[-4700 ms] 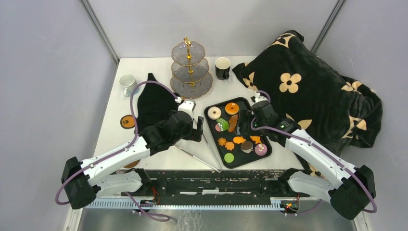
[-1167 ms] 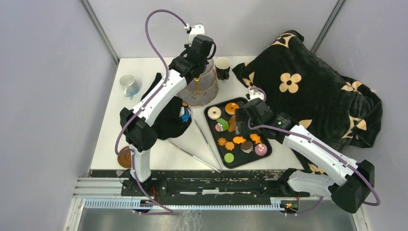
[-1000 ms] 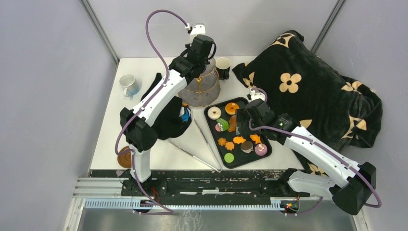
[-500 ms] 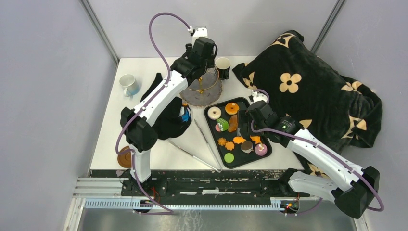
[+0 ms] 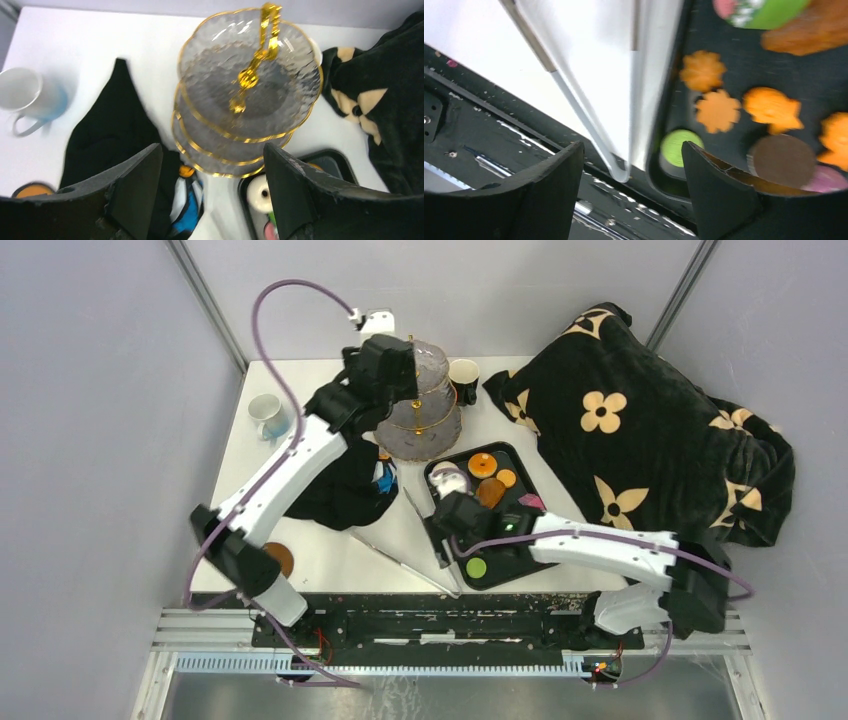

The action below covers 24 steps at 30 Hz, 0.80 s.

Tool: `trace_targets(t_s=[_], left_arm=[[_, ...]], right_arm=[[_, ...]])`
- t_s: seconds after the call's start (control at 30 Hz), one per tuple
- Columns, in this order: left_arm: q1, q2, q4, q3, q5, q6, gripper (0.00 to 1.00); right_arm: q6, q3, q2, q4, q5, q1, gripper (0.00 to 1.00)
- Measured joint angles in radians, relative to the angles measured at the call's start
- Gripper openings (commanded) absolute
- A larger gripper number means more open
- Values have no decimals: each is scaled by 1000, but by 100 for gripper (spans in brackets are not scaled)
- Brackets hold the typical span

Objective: Serve the afternoon tea

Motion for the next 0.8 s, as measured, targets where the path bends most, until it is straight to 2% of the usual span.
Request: trace_targets(t_s=[0.13,0.2,0.33,0.4,0.6,0.8], left_arm=[[21,-217,0,-193,3,-2,76],[35,-327,-9,-313,23,-5,74],[50,-420,-26,-474,85,-26,66],[48,-438,-28,-563,144,-45,62],[48,-437,21,-825,360,-113,60],[74,-363,108,-951,476,-161,58]], right_arm=[[16,38,142,74,8,85,56],[28,39,183,110,10,93,54],[39,47,241,149,31,90,54],[42,53,270,160,42,89,54],[64,43,274,178,80,89,56],[84,-11,201,182,110,89,56]])
